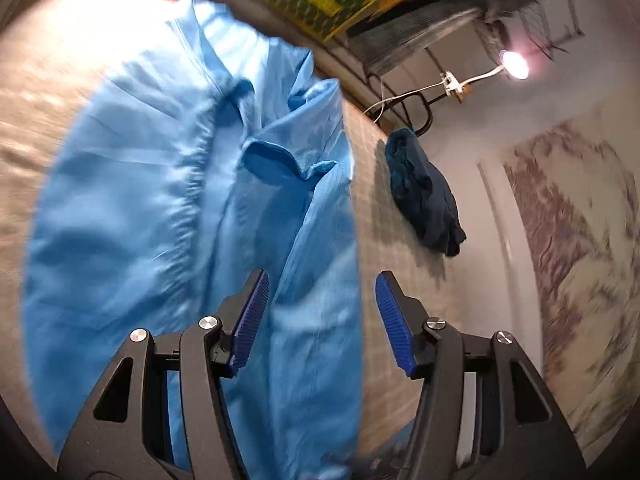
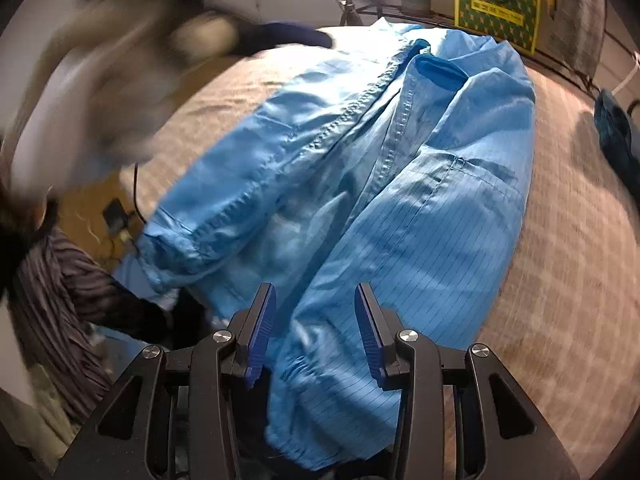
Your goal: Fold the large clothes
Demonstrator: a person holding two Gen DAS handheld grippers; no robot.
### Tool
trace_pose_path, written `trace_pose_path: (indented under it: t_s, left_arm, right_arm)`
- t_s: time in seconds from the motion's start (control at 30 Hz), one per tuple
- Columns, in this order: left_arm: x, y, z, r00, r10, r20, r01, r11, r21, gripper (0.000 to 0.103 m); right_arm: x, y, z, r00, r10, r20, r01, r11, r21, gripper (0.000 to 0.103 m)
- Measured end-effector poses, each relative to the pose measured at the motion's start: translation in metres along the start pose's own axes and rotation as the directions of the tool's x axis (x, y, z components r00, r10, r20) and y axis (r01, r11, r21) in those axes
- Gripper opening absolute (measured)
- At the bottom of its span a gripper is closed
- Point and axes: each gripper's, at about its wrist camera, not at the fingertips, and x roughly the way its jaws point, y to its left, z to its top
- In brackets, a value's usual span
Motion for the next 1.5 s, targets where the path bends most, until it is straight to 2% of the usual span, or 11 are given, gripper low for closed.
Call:
trace_pose_path:
  t_s: [0.13, 0.43, 0.57, 0.8, 0.83, 0.93, 1.1, 1.17, 1.23, 1.43, 1.5]
  left_arm:
    - [0.054, 0.013, 0.037, 1.000, 0.024, 0.014, -0.023, 0.996, -0.083, 0.057]
    - [0.135, 0.027, 0.081, 0.997, -0.067, -0.040, 0.058, 0.977, -0.204, 0.057]
    - [0.157, 0.030, 0.084, 0.983, -0.164, -0.082, 0.135, 0.951, -0.277, 0.057]
    - [0.170, 0.012, 0.090, 0.990, -0.137, -0.036, 0.125, 0.964, -0.233, 0.057]
    - [0.171, 0.013, 0.090, 0.990, -0.138, -0.024, 0.128, 0.963, -0.238, 0.051]
    - [0.174, 0.013, 0.096, 0.992, -0.130, -0.008, 0.124, 0.965, -0.231, 0.012]
    - [0.149, -0.003, 0.107, 0.983, -0.161, 0.092, 0.175, 0.969, -0.175, 0.003]
    - [0.123, -0.006, 0.112, 0.966, -0.197, 0.170, 0.223, 0.963, -0.152, 0.002]
    - [0.100, -0.006, 0.119, 0.961, -0.137, 0.240, 0.165, 0.981, -0.101, 0.001]
    - [0.120, 0.025, 0.132, 0.974, 0.128, 0.186, -0.114, 0.990, -0.087, 0.001]
    - [0.127, 0.035, 0.130, 0.970, 0.162, 0.179, -0.146, 0.984, -0.102, 0.001]
  right_arm:
    - [0.012, -0.001, -0.002, 0.998, -0.046, -0.048, 0.044, 0.998, -0.046, 0.039]
    - [0.034, -0.016, -0.007, 0.992, 0.006, -0.126, -0.006, 1.000, 0.005, 0.039]
    - [0.033, -0.017, -0.007, 0.993, 0.007, -0.120, -0.008, 1.000, -0.011, 0.039]
    - [0.037, -0.007, -0.007, 0.994, -0.013, -0.111, 0.006, 0.998, -0.058, 0.040]
    - [0.037, -0.008, -0.007, 0.994, -0.009, -0.111, 0.003, 0.998, -0.055, 0.040]
    - [0.037, -0.010, -0.006, 0.994, -0.007, -0.110, 0.000, 0.998, -0.058, 0.040]
    - [0.039, -0.004, -0.006, 0.993, -0.050, -0.108, 0.037, 0.993, -0.115, 0.038]
    - [0.042, 0.003, -0.009, 0.992, -0.076, -0.104, 0.063, 0.991, -0.120, 0.024]
    - [0.042, 0.002, -0.008, 0.992, -0.054, -0.112, 0.044, 0.995, -0.087, 0.006]
    - [0.042, 0.004, -0.010, 0.992, -0.016, -0.125, 0.009, 0.998, -0.062, 0.002]
    - [0.042, 0.012, -0.009, 0.991, 0.026, -0.132, -0.036, 0.997, -0.069, 0.002]
